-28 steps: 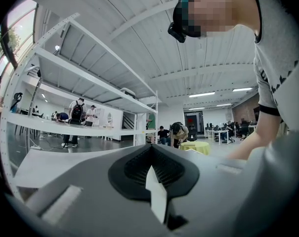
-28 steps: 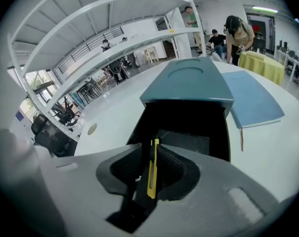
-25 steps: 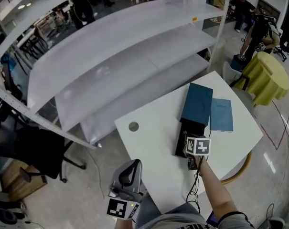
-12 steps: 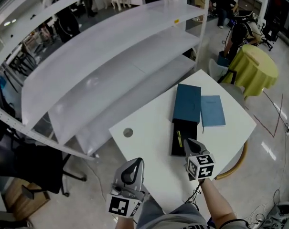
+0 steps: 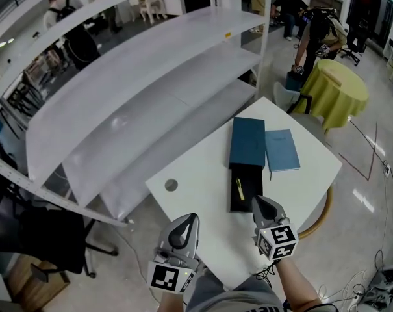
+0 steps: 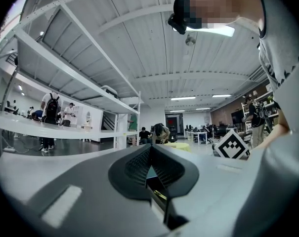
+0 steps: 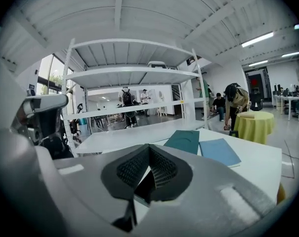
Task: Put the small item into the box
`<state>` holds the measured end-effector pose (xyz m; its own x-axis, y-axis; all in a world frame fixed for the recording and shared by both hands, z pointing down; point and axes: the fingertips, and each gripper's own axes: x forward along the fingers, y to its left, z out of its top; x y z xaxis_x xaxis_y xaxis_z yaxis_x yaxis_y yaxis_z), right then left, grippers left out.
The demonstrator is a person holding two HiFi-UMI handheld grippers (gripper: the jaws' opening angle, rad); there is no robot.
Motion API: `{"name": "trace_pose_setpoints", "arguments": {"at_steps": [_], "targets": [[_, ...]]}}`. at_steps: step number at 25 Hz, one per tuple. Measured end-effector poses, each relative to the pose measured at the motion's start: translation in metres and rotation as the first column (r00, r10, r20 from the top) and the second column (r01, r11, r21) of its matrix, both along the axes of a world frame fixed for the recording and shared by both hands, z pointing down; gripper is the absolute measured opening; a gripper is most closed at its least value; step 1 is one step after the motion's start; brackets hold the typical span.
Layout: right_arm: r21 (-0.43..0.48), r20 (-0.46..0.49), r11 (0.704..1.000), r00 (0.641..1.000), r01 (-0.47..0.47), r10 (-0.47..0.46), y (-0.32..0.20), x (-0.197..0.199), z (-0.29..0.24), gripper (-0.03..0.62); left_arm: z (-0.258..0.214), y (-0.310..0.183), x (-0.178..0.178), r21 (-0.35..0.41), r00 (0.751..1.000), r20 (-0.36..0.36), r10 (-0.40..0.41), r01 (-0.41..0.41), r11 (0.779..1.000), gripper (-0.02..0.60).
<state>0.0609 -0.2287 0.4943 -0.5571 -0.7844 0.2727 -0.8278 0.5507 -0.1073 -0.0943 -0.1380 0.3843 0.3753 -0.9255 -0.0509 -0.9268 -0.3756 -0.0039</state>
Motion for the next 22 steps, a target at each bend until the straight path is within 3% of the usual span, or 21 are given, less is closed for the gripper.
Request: {"name": "trace_pose_setpoints", "arguments": {"at_steps": [4,10,22], "targets": [[0.053,-0.031,0.998,0.999,0.021,-0.019,0.016,-0.002,-0.012,0.002,-0.001,0.000,0.003,0.000,1.000,0.001,0.022,-0.022,1.000,0.015],[0.120,0.003,0.992,0.999,0.033,-0.034,0.037,-0.004,-0.035,0.002,-0.004,0.000,0.008,0.013,0.999,0.001,0.047,-0.047,0.999,0.015],[0.290,-0.017,0.954,0.998,0.070,-0.068,0.063,-0.002,-0.086,0.002,-0.008,-0.001,0.016,0.026,0.997,0.008,0.082,-0.083,0.996,0.014]]}}
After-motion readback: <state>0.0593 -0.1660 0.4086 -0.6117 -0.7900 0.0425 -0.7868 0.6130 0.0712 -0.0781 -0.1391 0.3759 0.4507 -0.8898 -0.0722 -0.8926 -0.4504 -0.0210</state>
